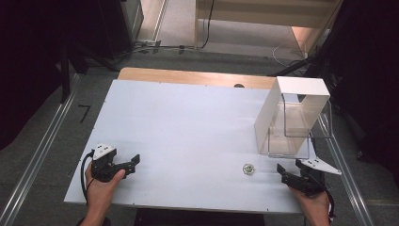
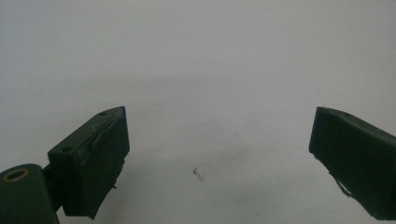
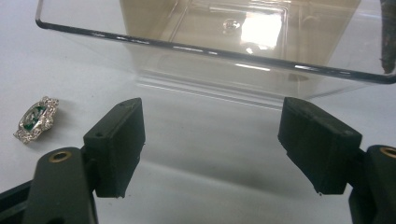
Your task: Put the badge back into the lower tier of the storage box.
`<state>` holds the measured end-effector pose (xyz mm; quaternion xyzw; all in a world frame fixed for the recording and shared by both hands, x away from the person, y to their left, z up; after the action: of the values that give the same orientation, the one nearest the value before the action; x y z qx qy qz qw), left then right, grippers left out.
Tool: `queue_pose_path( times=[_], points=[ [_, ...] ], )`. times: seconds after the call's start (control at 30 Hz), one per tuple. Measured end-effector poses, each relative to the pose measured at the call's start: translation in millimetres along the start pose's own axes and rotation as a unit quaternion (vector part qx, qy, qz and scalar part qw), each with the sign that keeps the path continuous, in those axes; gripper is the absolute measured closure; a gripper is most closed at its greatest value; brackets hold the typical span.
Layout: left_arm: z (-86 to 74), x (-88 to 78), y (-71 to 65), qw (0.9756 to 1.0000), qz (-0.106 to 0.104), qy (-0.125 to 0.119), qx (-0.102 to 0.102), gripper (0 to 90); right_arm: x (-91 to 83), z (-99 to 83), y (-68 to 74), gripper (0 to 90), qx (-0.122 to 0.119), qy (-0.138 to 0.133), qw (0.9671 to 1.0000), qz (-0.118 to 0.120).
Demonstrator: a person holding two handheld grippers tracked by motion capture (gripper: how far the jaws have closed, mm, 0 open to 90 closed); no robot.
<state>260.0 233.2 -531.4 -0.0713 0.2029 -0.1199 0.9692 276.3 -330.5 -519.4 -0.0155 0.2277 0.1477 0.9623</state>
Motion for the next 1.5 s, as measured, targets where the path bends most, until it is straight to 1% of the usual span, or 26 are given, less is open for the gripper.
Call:
queue_pose_path(
  times=[0.17, 0.57, 1.5],
  points=[
    [-0.1, 0.0, 0.1, 1.0, 0.0, 0.001, 0.001, 5.3, 1.3, 0.0, 3.0, 21.0, -0.004, 0.001, 1.0, 0.006],
    [0.0, 0.0, -0.1, 1.0, -0.001, 0.0, 0.0, 5.3, 1.9, 0.3, 5.8, 21.0, -0.004, 0.0, 0.9999, 0.011],
    [0.0, -0.1, -0.2, 1.0, -0.001, 0.0, 0.0, 5.3, 7.2, 0.5, 16.7, 21.0, -0.014, 0.007, 0.9995, 0.029]
  ],
)
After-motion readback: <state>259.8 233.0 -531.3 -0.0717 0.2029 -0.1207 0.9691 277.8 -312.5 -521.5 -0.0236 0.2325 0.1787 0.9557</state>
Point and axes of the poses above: each handheld gripper's, and its own axes: x roughly forward along the jaws, z roughly out of its top, y roughly to its left, the point moved 4 cm from there along x, roughly forward along the jaws, and after that the axes turned 13 degrees about -y, right-handed, at the moved point
